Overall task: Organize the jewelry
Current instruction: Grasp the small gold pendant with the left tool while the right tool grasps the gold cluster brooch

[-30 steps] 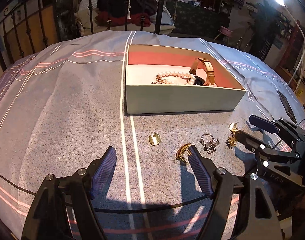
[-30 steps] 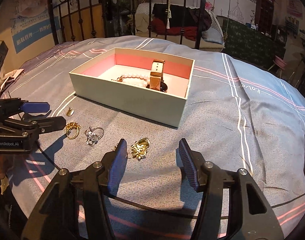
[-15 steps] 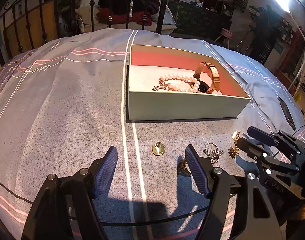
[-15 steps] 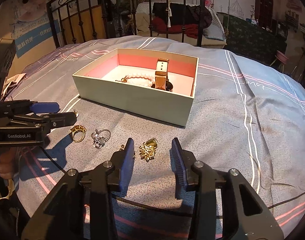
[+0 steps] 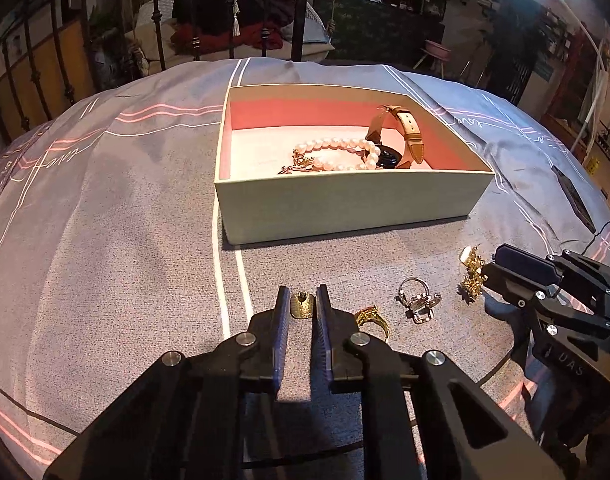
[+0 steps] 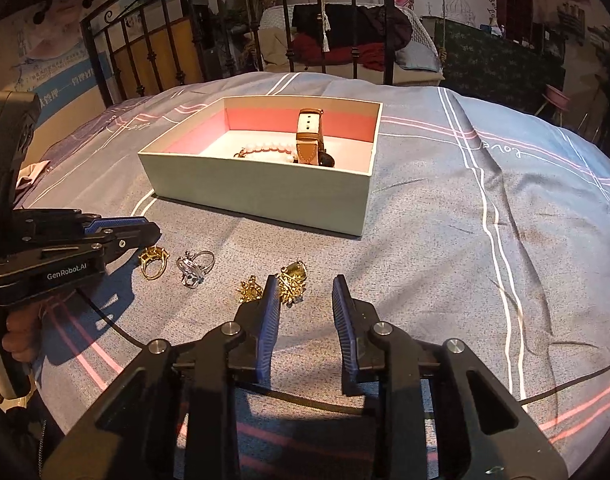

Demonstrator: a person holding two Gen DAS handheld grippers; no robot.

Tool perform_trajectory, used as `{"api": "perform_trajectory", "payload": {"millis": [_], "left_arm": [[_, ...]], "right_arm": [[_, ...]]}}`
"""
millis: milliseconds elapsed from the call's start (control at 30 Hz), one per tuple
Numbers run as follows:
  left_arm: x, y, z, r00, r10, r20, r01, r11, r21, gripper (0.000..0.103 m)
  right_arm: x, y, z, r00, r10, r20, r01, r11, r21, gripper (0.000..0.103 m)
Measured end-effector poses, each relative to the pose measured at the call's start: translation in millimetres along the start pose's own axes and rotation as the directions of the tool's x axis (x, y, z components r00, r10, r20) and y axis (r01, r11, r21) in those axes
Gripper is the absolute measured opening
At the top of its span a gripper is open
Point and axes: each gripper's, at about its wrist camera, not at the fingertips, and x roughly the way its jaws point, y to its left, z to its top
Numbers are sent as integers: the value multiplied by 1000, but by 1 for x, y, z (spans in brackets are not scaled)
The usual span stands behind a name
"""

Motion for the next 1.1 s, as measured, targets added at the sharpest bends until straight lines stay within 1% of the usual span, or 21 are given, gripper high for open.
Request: {"api": "perform_trajectory", "payload": {"millis": [300, 333, 367, 433, 667, 833, 1100], "left_arm": [[-3, 0, 1, 1000, -6, 0, 6, 1000, -11, 13], [-3, 0, 1, 1000, -10, 1, 10, 1000, -12, 13], [-4, 0, 1, 1000, -13, 4, 13, 1000, -12, 13], [-7, 0, 1, 1000, -24, 16, 25, 1000, -18, 13], [-20, 5, 3, 998, -49, 45, 51, 997, -51, 13], [-27, 3, 8, 996, -49, 71, 52, 998, -45, 13], [-28, -5, 15, 996, -46, 76, 48, 999, -23, 13]], "right_arm": [[10, 10, 5, 1000, 8, -25, -9, 999, -39, 26], [11, 11, 5, 999, 14, -31, -15, 999, -45, 21], [11, 11, 6, 999, 15, -36, -16, 999, -51, 19], [11, 12, 6, 999, 17, -34, -19, 998, -56, 19], [0, 13, 5, 1000, 24, 1, -24, 999, -48, 19], [-7, 14, 11, 999, 25, 26, -24, 998, -51, 19], [-14, 16, 21, 998, 30, 58, -27, 998, -62, 19]]}}
